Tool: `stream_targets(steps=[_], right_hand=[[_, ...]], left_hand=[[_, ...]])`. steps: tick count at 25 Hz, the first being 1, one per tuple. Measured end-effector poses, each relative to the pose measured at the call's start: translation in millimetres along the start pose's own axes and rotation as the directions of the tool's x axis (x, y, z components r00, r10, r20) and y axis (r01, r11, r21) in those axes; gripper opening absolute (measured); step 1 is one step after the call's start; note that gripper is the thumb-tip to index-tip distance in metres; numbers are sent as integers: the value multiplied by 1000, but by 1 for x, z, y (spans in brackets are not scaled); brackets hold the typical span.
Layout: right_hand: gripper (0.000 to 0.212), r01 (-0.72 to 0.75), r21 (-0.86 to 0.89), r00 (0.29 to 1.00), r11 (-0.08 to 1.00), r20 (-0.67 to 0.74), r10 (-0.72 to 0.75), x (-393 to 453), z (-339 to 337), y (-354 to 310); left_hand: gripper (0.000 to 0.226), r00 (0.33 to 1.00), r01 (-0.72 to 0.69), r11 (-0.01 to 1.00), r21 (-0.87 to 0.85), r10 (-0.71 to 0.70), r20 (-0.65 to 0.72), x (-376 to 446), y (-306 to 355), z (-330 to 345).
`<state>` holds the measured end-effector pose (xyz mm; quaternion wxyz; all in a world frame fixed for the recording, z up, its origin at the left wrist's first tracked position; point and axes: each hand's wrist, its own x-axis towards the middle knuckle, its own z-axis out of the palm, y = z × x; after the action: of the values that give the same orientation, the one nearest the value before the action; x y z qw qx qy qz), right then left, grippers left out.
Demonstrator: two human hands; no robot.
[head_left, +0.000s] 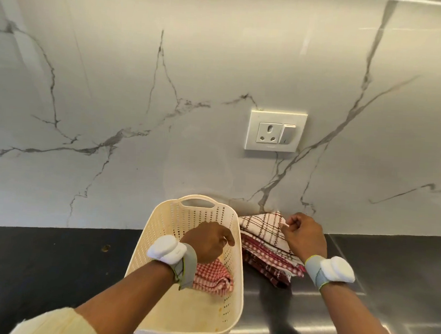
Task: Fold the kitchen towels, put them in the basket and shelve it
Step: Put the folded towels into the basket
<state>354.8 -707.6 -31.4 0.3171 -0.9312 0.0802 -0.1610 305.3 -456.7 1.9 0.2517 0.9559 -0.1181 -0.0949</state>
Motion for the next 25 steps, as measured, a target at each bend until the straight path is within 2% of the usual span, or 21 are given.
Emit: stream_targets(steps=[3, 5, 9, 12, 16, 19, 22, 25], right_hand=[[43, -108, -126, 973, 986, 190, 131, 9, 5, 12], [38, -204, -84, 931, 975, 292, 220, 12, 6, 8], [25, -199, 32, 946, 979, 267, 184, 11, 4, -1], [26, -155, 176, 963, 972, 245, 109, 8, -9, -13], [27, 57, 301, 990, 952, 108, -93, -3, -39, -39], [28, 258, 295, 963, 920, -7, -268, -11, -58, -58], [33, 400, 340, 909, 851, -28, -417, -19, -76, -86], [30, 482, 410, 844, 774, 20, -537, -33, -90, -118]], left_hand=[[26, 1000, -9, 1000, 12, 9, -2, -4, 5, -8], [23, 1000, -2, 1000, -24, 1, -27, -10, 4, -9], [18, 997, 9, 982, -188, -24, -76, -24, -1, -18], [17, 991, 8, 966, -259, -42, -128, -28, -3, -31], [16, 975, -56, 952, -302, -13, -221, -38, 2, -46], [23, 956, -94, 947, -308, 0, -293, -41, 13, -57], [49, 941, -169, 948, -269, 74, -331, -40, 30, -70], [77, 954, -205, 940, -272, 130, -271, -41, 40, -91]])
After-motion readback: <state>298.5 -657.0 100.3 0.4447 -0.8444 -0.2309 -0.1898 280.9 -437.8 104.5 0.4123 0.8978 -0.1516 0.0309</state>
